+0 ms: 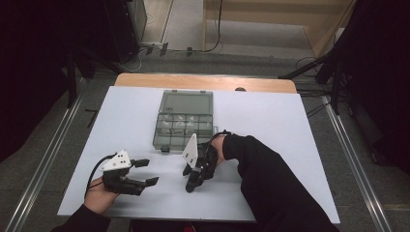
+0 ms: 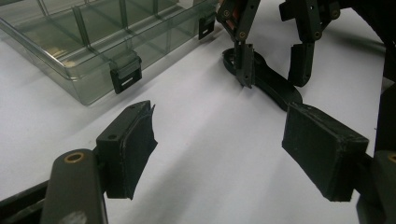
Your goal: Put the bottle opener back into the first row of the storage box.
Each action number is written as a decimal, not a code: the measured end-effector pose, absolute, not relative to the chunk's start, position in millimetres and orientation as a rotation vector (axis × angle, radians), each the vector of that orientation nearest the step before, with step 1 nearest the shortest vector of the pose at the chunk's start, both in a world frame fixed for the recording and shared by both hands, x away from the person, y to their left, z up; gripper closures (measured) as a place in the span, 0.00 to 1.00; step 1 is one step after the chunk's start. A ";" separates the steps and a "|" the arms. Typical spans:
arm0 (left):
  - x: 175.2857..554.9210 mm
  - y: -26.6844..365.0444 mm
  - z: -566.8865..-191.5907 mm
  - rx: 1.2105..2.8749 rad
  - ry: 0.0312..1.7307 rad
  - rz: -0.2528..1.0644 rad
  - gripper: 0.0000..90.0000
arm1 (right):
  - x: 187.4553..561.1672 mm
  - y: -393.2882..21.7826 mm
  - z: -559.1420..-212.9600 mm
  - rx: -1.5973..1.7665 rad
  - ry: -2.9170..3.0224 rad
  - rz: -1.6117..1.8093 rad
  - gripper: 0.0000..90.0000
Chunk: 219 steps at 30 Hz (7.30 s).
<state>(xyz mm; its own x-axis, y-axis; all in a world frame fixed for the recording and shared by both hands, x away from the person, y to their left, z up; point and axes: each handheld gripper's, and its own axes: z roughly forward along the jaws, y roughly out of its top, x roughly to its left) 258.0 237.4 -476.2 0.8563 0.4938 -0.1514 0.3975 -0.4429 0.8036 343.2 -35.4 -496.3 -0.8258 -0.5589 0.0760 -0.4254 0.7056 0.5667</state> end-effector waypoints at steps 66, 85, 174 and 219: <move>257.5 237.8 -475.3 2.081 0.654 0.140 0.27 | 344.8 -67.7 -455.1 0.110 -2.728 -0.867 0.73; 257.3 238.1 -475.0 2.077 0.652 0.142 0.27 | 361.1 -76.4 -447.7 -0.192 -2.683 -0.901 0.73; 258.1 239.1 -474.8 2.072 0.651 0.127 0.27 | 457.5 -58.7 -433.5 -0.692 -2.866 -1.029 0.46; 260.5 237.5 -477.7 2.100 0.664 0.135 0.27 | 339.8 -125.2 -449.3 -1.036 -2.777 -1.113 0.26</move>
